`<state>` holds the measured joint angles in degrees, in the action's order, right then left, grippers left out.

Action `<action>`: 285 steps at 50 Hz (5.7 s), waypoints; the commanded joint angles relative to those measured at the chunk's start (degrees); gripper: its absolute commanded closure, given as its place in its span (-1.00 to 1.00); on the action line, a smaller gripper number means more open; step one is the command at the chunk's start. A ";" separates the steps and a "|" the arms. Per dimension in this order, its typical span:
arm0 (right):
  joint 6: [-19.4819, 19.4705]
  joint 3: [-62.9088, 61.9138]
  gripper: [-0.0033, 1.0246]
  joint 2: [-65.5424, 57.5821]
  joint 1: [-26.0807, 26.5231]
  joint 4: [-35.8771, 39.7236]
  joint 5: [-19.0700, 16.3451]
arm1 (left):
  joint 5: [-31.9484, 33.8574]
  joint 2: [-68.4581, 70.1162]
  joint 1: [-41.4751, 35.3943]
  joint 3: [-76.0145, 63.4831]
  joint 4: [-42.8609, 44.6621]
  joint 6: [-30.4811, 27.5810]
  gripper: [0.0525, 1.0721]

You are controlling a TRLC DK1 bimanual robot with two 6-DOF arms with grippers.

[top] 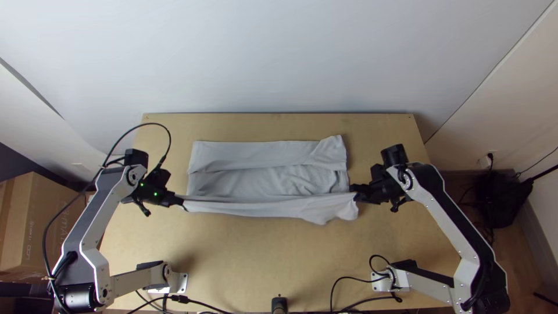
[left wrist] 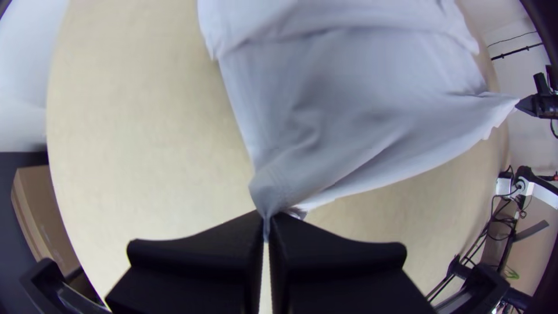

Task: Fold the t-shirt

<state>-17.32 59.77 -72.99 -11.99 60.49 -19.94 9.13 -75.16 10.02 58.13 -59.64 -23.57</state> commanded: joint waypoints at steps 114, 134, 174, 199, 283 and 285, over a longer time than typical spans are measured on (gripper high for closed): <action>-7.90 44.65 -0.92 -37.66 11.55 -15.58 1.84 | 23.22 -41.39 6.59 48.22 -2.50 10.74 -0.92; -23.37 44.29 -0.92 -29.93 18.93 -14.52 -31.38 | 32.53 -39.63 13.36 30.03 4.62 8.19 -0.92; -23.20 37.70 -0.92 -21.40 14.27 -14.52 -32.09 | 32.62 -41.12 -0.18 18.86 20.79 21.02 -0.87; -21.79 32.25 -0.92 -17.54 14.63 -14.70 -32.00 | 25.86 -35.15 10.46 18.07 19.82 13.64 0.95; -10.98 15.03 -0.92 -0.40 22.01 -12.33 -22.59 | -47.27 -47.89 -47.64 64.83 -11.12 27.53 0.95; -10.98 14.59 -0.92 0.13 22.10 -12.33 -22.59 | -47.27 -50.35 -48.61 67.73 -13.49 29.29 0.95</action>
<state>-29.28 76.12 -75.26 9.45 47.64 -42.00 -37.15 -120.46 -36.49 119.04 -69.43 -0.08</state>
